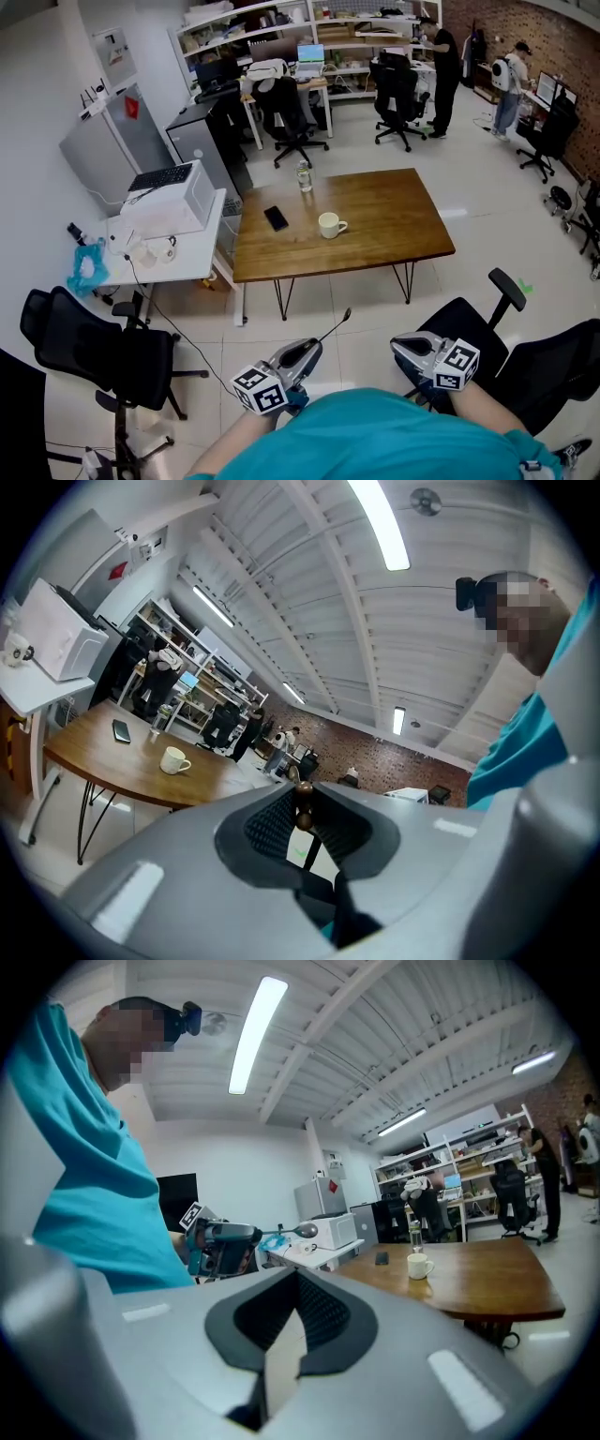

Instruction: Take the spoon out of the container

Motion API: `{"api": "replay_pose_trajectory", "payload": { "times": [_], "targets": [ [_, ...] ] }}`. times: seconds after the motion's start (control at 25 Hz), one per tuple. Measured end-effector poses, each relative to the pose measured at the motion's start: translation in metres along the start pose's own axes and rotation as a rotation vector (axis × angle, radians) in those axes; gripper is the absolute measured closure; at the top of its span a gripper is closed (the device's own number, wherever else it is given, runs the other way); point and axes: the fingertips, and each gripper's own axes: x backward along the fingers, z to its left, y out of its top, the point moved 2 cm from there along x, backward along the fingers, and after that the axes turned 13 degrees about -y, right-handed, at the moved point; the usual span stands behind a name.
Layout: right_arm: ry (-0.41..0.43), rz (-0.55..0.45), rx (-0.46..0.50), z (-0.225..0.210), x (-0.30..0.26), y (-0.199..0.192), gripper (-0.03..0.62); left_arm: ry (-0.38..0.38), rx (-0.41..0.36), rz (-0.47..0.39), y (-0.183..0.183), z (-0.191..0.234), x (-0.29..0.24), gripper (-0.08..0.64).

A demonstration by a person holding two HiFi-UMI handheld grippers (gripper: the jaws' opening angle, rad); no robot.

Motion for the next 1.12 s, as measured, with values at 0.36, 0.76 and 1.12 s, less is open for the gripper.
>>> {"api": "replay_pose_trajectory", "payload": {
  "times": [0.36, 0.76, 1.12],
  "targets": [
    [-0.139, -0.027, -0.131, 0.056, -0.073, -0.027, 0.592, 0.031, -0.083, -0.019, 0.029, 0.012, 0.113, 0.511],
    [-0.089, -0.043, -0.074, 0.061, -0.078, -0.009, 0.592, 0.056, -0.089, -0.033, 0.029, 0.006, 0.118, 0.511],
    [-0.061, -0.044, -0.052, 0.045, -0.075, -0.007, 0.592, 0.068, -0.085, -0.038, 0.026, 0.008, 0.099, 0.511]
  ]
}}
